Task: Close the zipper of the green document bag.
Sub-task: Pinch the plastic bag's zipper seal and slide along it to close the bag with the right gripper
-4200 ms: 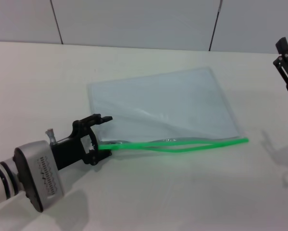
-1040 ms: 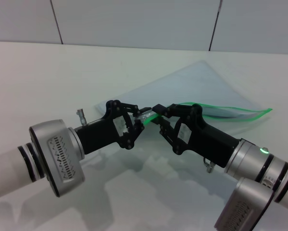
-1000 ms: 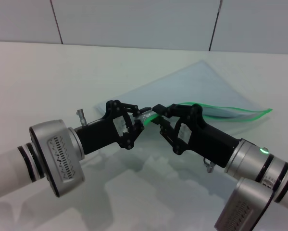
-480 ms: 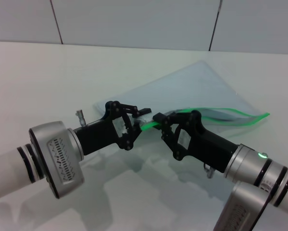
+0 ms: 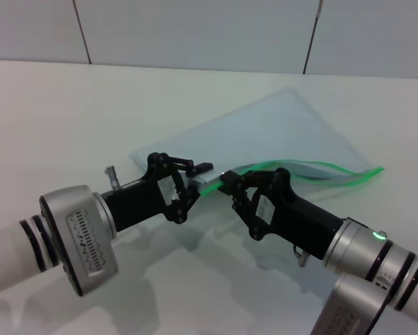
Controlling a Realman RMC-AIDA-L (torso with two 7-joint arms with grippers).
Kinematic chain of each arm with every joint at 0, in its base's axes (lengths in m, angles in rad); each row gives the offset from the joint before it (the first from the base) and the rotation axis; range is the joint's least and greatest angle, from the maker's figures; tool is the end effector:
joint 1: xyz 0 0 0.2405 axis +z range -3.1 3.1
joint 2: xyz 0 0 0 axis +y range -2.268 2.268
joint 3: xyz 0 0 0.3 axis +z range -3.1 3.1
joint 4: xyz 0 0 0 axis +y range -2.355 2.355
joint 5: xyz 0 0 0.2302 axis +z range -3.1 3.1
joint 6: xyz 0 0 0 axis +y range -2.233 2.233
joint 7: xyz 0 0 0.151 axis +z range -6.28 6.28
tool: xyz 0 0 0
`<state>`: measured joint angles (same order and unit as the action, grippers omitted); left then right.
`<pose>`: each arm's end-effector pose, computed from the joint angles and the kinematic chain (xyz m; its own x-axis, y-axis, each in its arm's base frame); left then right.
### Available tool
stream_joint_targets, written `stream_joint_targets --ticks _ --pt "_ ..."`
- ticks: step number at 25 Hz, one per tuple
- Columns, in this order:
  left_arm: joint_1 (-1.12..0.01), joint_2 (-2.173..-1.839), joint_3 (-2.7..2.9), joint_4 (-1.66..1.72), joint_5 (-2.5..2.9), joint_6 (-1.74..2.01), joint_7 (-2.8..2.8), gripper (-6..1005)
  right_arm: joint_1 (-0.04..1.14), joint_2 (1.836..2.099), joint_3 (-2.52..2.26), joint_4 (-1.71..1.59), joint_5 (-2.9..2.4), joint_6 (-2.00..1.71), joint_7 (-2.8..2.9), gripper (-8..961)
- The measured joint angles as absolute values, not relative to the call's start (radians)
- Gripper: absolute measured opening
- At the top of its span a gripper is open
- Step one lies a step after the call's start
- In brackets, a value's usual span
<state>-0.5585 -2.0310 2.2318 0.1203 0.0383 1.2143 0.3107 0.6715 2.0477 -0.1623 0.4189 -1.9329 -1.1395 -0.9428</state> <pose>-0.3154 0.3554 -0.1097 0.8304 -0.5529 0.0694 -0.3256 -0.5825 -0.7447 0.2535 0.3294 -0.1731 0.6802 0.7267 0.0959 0.5223 -0.3888 -0.7590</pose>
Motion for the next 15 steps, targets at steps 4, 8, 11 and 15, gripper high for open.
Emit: stream_joint_targets --ticks 4,8,11,15 --pt "-0.550 -2.031 2.233 0.120 0.039 1.214 0.316 43 0.658 2.046 -0.143 0.419 -1.933 -1.138 -0.943 81" --pt "-0.540 -2.031 2.244 0.120 0.040 1.215 0.331 43 0.651 2.045 -0.129 0.415 -1.933 -1.131 -0.943 81" --pt "-0.535 -2.031 2.259 0.120 0.040 1.219 0.345 42 0.647 2.045 -0.114 0.415 -1.933 -1.113 -0.943 80" --pt "-0.534 -2.031 2.277 0.122 0.045 1.220 0.352 42 0.640 2.045 -0.099 0.414 -1.933 -1.101 -0.944 80"
